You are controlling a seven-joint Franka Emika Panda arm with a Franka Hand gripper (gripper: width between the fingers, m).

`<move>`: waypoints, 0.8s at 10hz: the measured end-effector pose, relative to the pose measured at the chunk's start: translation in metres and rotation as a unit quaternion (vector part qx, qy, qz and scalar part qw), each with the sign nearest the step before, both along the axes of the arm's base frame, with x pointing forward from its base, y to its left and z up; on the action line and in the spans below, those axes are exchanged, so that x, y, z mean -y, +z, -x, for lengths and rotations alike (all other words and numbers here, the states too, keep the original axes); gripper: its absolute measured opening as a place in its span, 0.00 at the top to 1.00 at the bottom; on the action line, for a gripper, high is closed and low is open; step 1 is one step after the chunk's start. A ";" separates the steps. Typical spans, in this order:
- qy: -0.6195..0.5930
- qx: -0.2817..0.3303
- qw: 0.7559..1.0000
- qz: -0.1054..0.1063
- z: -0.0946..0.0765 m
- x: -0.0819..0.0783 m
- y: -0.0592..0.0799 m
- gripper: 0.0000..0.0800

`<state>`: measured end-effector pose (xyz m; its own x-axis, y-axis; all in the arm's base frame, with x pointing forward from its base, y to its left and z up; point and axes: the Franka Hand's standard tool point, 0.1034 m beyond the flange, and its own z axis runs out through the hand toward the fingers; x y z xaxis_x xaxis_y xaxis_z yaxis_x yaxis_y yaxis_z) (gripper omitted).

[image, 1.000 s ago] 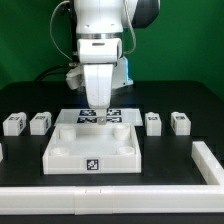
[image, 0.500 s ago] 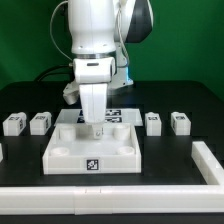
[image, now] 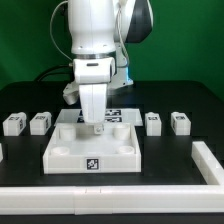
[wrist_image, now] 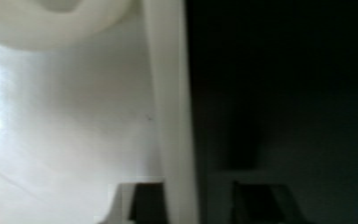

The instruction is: Assemble one leg

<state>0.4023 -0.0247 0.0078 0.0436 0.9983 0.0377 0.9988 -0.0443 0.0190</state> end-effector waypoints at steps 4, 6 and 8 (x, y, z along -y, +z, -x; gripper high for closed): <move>-0.001 0.000 1.000 0.000 0.000 0.000 0.000 0.93; -0.006 -0.002 1.000 0.000 0.000 -0.001 0.000 0.93; -0.008 -0.005 1.000 -0.004 -0.012 -0.026 0.000 0.93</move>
Offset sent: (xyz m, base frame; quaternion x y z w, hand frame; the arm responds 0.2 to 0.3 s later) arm 0.0000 0.0000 0.0000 0.0000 0.0000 0.0000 1.0000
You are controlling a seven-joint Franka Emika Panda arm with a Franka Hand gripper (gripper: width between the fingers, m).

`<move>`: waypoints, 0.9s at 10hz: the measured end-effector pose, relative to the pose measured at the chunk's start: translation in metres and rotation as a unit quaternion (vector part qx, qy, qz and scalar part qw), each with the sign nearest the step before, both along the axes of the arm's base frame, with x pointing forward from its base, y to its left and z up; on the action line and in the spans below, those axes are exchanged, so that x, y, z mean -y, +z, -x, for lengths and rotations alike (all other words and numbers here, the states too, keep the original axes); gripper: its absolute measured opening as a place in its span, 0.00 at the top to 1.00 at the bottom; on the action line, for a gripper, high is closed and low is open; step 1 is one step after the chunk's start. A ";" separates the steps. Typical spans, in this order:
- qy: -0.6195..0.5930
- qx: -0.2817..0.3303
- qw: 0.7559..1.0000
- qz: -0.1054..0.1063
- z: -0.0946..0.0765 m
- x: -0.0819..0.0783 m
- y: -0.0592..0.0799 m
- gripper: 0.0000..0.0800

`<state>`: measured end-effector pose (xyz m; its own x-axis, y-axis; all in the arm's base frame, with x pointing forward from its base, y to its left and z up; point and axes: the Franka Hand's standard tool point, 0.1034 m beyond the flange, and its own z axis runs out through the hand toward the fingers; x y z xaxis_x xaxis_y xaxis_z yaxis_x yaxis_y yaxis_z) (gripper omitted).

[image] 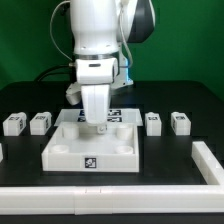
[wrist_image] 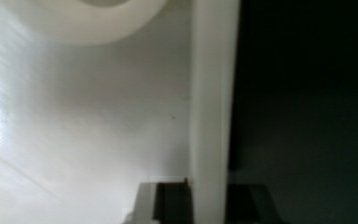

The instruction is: Assemble one leg

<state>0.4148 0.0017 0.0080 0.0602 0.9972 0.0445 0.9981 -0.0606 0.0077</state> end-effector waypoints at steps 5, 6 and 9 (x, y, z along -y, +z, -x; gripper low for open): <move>0.027 0.002 1.000 -0.008 -0.046 -0.050 0.000 0.93; 0.026 0.005 1.000 -0.010 -0.051 -0.054 0.000 0.93; 0.022 0.008 1.000 -0.012 -0.068 -0.057 0.000 0.93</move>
Offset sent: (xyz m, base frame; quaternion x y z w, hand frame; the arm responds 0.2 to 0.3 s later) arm 0.0402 0.0458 -0.0108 0.0194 0.0146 -0.0715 0.9971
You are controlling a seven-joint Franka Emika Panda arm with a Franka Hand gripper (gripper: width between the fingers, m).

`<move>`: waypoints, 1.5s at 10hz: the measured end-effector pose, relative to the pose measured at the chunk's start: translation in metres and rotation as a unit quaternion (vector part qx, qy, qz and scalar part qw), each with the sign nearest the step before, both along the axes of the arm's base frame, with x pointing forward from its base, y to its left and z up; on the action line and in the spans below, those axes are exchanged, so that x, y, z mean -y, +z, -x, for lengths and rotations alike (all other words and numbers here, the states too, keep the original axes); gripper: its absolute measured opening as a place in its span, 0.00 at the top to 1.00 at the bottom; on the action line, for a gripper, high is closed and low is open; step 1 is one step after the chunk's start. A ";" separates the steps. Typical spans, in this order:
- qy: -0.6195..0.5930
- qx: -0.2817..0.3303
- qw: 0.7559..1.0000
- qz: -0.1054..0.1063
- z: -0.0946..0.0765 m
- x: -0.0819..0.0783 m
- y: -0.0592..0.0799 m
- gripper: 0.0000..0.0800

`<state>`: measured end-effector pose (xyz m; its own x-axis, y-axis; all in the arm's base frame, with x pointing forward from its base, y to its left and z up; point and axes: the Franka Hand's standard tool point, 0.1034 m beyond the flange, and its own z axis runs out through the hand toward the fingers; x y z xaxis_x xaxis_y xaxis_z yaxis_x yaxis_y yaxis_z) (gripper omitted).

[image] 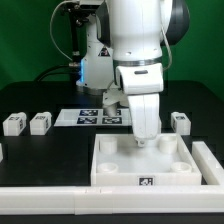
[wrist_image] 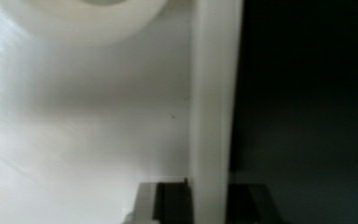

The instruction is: Assemble one leg

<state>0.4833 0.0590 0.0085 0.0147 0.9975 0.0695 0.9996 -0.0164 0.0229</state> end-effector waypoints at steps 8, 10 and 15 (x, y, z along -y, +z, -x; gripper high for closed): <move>-0.015 -0.010 1.000 -0.001 -0.004 -0.014 0.001 0.93; -0.016 -0.010 1.000 -0.001 -0.004 -0.014 0.001 0.53; -0.016 -0.010 1.000 -0.001 -0.004 -0.013 0.001 0.19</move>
Offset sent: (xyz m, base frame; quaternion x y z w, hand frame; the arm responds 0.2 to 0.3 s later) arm 0.0079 0.0229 0.0077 0.0098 0.0050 0.0091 0.9999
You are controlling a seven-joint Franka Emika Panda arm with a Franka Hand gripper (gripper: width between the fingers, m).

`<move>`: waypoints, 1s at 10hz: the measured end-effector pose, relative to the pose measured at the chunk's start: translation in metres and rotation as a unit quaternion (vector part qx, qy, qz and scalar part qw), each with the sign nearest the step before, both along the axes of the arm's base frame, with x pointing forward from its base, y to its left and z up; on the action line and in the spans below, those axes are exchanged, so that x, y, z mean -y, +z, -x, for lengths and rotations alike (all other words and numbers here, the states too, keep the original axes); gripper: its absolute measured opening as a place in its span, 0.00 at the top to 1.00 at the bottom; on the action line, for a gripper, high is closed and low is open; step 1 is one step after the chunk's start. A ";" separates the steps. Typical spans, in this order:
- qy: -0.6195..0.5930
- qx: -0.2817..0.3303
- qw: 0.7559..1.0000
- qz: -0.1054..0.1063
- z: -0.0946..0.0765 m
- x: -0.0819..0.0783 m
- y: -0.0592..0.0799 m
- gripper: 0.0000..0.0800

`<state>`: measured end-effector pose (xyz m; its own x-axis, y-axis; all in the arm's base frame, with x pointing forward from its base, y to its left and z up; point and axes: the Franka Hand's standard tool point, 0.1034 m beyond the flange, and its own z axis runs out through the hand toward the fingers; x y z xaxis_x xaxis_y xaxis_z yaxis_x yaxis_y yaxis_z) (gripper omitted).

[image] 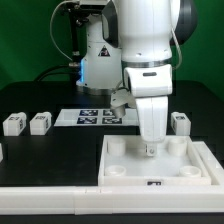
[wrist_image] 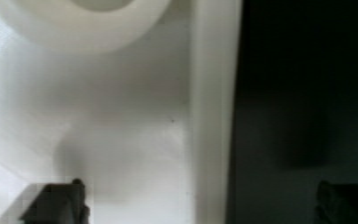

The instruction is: Assemble one leg

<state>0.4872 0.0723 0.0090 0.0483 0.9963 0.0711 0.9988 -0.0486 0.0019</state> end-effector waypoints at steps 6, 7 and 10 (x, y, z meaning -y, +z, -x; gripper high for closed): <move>-0.058 0.008 0.998 0.006 0.010 -0.010 0.031 0.19; -0.076 0.012 0.997 0.007 0.017 -0.011 0.037 0.19; -0.176 0.006 0.984 0.002 0.019 -0.011 0.036 0.19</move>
Offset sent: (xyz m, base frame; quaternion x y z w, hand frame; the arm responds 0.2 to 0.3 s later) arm -0.0186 0.0037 0.0306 -0.0331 -0.0053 0.0482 0.9983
